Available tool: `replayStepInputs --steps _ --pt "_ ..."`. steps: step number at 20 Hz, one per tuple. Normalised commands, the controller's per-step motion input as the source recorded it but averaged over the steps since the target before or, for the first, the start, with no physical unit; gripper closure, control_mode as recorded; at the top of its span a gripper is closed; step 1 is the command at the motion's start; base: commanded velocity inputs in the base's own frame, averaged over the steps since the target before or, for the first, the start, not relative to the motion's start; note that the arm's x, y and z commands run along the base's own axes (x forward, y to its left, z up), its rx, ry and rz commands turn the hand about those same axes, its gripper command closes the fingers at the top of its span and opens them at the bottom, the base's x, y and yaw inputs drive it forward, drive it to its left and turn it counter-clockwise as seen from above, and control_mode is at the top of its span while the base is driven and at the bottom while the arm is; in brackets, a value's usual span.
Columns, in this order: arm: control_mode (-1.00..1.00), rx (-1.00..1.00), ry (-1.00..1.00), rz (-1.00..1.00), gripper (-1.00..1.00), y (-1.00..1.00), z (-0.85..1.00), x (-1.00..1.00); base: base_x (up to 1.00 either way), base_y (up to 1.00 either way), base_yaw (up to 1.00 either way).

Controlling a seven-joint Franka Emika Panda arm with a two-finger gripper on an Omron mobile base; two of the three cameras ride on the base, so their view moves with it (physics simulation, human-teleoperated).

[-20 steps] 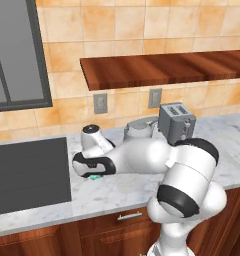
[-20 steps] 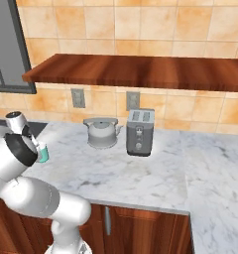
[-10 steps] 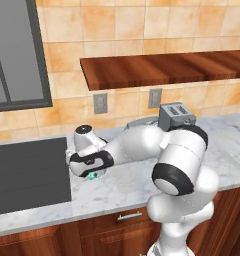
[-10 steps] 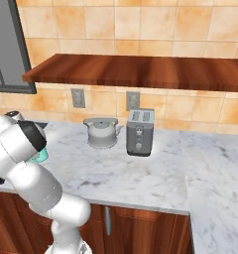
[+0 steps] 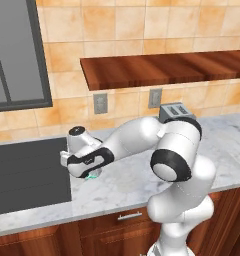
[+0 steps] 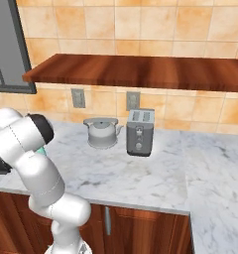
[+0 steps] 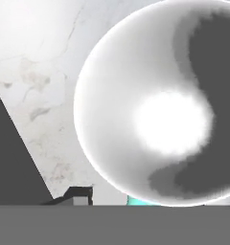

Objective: Pick the mug and place it in the sink. Pick the bowl and place it in the open cabinet and then close the cabinet.

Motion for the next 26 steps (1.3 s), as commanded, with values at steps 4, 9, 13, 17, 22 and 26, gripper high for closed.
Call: replayStepInputs --steps 4,9,13,17,22,26 --pt "-1.00 0.00 0.00 0.00 1.00 0.00 -0.12 0.00 0.00 0.00 0.00" --pt "-1.00 0.00 0.00 0.00 1.00 0.00 0.26 -0.02 0.00 0.00 0.00" --pt "-1.00 0.00 0.01 -0.01 1.00 -0.07 0.63 -0.17 0.00 0.00 0.00" --pt "-1.00 0.00 -0.09 0.00 1.00 -0.38 0.17 -0.55 0.00 0.00 0.00" --pt "-1.00 0.07 -0.01 0.00 1.00 -0.61 0.08 -0.62 0.00 0.00 0.00" --pt "-1.00 0.16 -0.03 0.01 1.00 -0.77 0.31 -0.51 0.00 0.00 0.00"
